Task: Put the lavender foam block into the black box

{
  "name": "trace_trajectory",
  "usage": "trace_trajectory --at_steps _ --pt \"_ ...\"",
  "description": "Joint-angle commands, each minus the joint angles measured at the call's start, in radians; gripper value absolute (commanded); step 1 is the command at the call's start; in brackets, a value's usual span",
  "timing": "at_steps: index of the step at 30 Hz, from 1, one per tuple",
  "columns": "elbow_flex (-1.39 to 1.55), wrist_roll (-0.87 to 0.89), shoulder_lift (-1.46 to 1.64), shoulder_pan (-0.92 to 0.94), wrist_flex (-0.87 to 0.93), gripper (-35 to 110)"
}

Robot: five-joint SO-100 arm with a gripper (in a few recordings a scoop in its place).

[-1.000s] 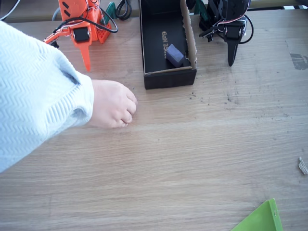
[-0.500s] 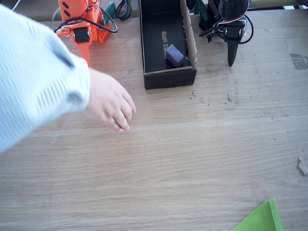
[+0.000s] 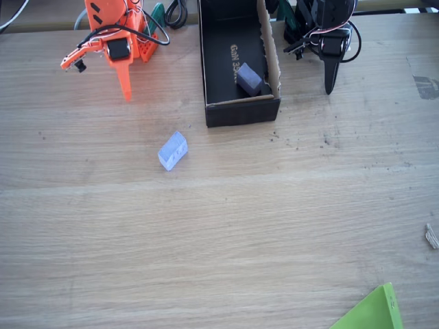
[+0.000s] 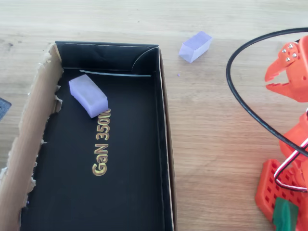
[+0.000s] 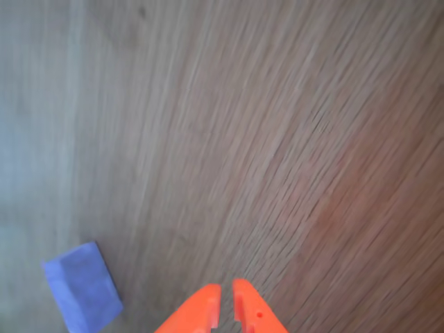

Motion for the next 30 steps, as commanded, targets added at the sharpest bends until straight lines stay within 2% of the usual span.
trace_trajectory --at_steps 1,4,8,11,16,21,25,30 --pt "0.003 -0.028 0.011 -0.006 0.018 0" --pt "0.003 -0.008 0.011 -0.012 0.009 0" --pt "0.003 0.350 0.011 -0.018 -0.060 0" --pt "0.003 0.190 0.011 -0.100 -0.183 0" --pt "-0.048 0.265 0.011 -0.129 -0.225 0" --pt "-0.207 0.276 -0.080 -0.144 -0.158 0" --pt "-0.517 0.273 -0.399 -0.144 -0.081 0" --pt "-0.965 0.291 -0.772 -0.163 0.127 0"
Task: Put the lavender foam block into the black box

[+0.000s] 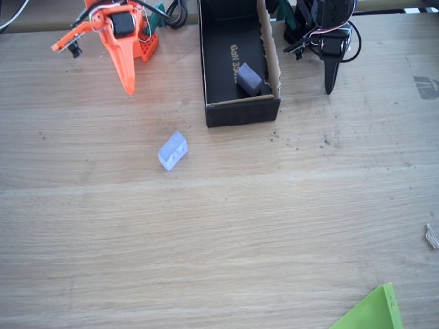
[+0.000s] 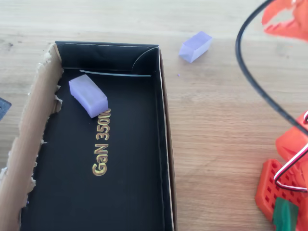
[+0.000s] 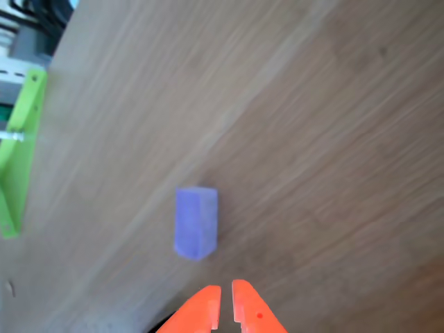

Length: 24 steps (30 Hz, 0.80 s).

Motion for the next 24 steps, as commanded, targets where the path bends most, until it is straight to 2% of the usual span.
trace_trajectory --at_steps 1,5,9,11,18,24 --pt "-0.342 0.029 -0.244 0.008 0.141 0" --pt "-0.554 -0.035 -0.431 0.008 0.249 0" --pt "-0.577 -0.144 -0.446 -0.029 0.258 0" --pt "-0.574 -0.276 -0.463 -0.026 0.241 0" --pt "-0.580 -0.353 -0.506 -0.023 0.160 0" --pt "-0.580 -0.333 -0.502 -0.020 0.199 0"
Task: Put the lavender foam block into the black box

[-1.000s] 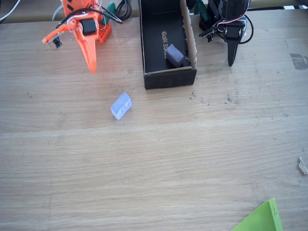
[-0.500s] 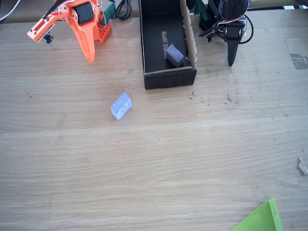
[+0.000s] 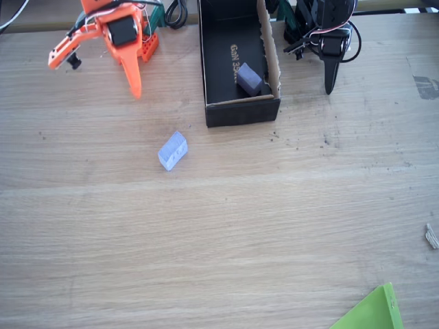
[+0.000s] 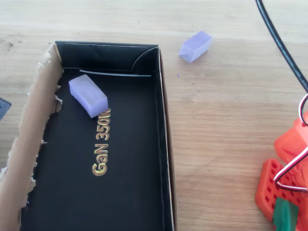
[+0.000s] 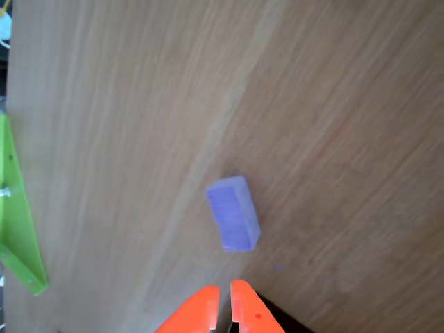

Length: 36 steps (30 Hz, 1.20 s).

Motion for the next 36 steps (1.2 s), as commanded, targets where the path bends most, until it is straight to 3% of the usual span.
trace_trajectory --at_steps 1,4,6,9,18,29,36 --pt "-0.046 0.031 0.015 0.017 0.025 0" --pt "-0.058 0.052 0.000 0.012 0.041 0" --pt "-0.074 0.066 -0.021 0.003 0.052 11" --pt "-0.117 0.135 -0.069 -0.003 0.095 14" --pt "-0.416 0.380 -0.328 -0.074 0.394 18" --pt "-0.423 0.480 -0.377 -0.152 0.390 18" --pt "-0.425 0.442 -0.436 -0.147 0.341 19"
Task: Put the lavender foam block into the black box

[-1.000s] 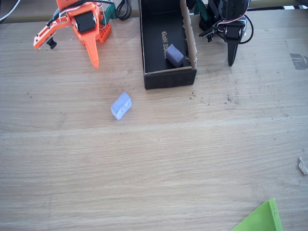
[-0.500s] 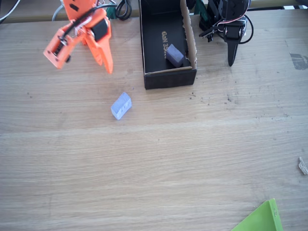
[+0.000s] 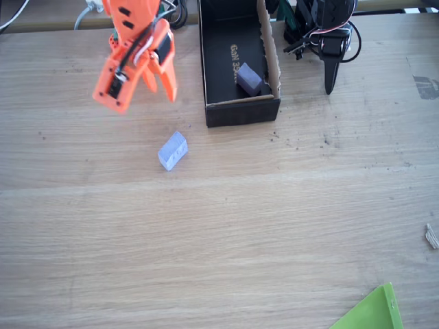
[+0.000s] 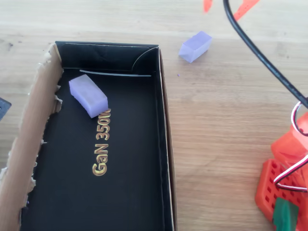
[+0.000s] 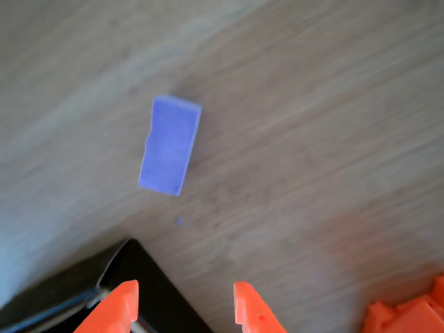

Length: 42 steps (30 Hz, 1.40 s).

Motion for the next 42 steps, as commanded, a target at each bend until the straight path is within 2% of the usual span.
trace_trajectory --at_steps 1,9,17,42 --pt "-0.044 -0.017 -0.009 0.025 -0.021 19" --pt "-0.044 -0.051 -0.075 0.028 -0.091 20" --pt "-0.044 -0.049 -0.130 0.026 -0.115 33" --pt "-0.044 -0.110 -0.301 0.080 -0.276 33"
